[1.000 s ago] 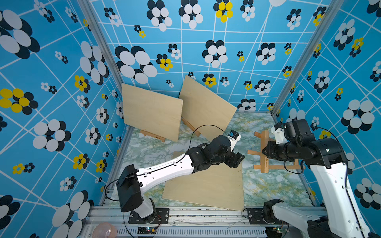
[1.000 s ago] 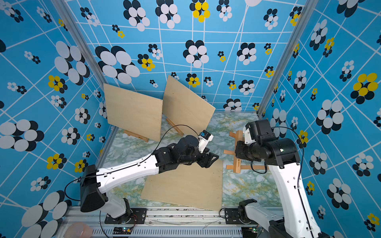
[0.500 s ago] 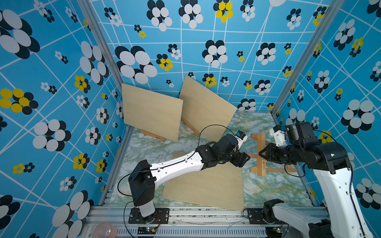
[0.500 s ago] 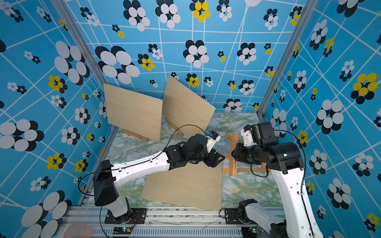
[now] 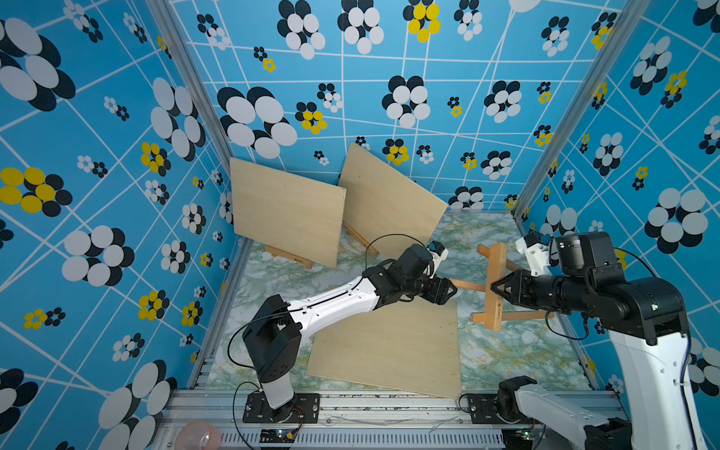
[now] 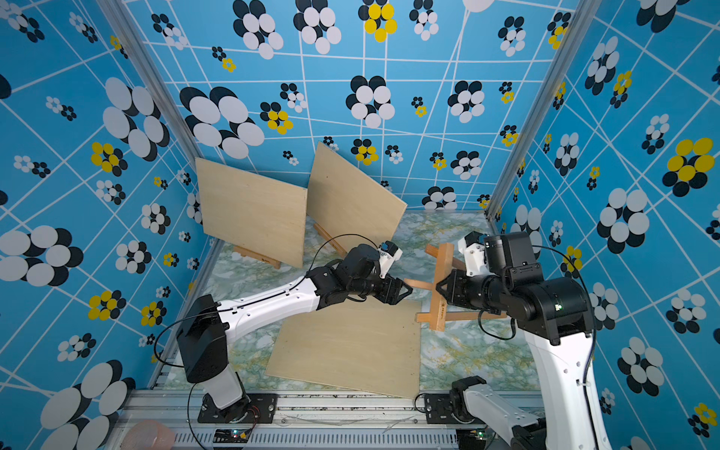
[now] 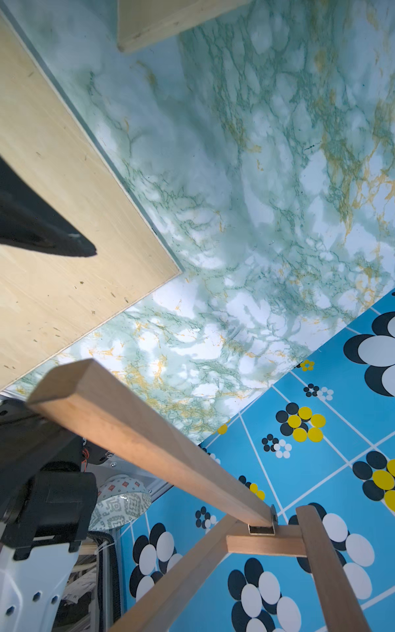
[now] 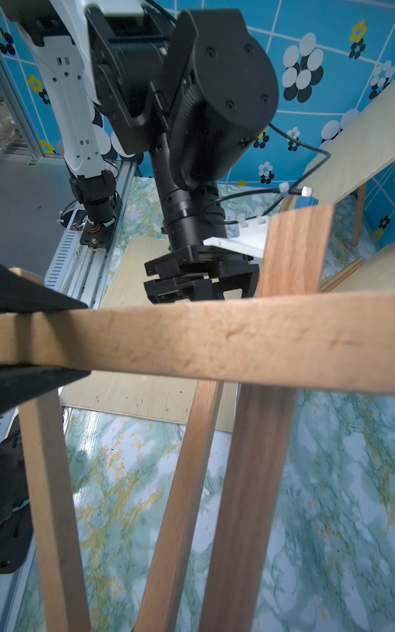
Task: Assemble the easel
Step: Unfold the easel.
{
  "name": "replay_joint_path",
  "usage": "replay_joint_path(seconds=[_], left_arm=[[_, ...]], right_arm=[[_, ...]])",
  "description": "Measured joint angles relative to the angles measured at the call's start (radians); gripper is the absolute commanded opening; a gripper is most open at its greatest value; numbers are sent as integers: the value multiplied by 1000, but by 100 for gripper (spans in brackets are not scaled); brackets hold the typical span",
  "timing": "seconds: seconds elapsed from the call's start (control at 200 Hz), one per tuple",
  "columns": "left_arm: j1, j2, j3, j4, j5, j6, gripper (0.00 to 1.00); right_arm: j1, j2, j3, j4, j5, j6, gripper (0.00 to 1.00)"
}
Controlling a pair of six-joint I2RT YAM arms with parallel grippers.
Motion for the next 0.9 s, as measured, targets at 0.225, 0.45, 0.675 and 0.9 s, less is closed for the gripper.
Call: replay_joint_path(seconds=[0.225,0.45,0.675,0.9], left_arm=[[13,26,23,-23,55,-9,70],[26,28,23,-39,73,-38,71],[57,60,24,-50,77,-61,72],[68,59,24,-49,76,-64,80]], right_arm=[[0,-27,0,-5,-9,-9,0],[0,-14,21,-17,-22,-23,0],[0,-2,120,-53,-36,-24,0],[2,-2,87,-85,105,-42,0]])
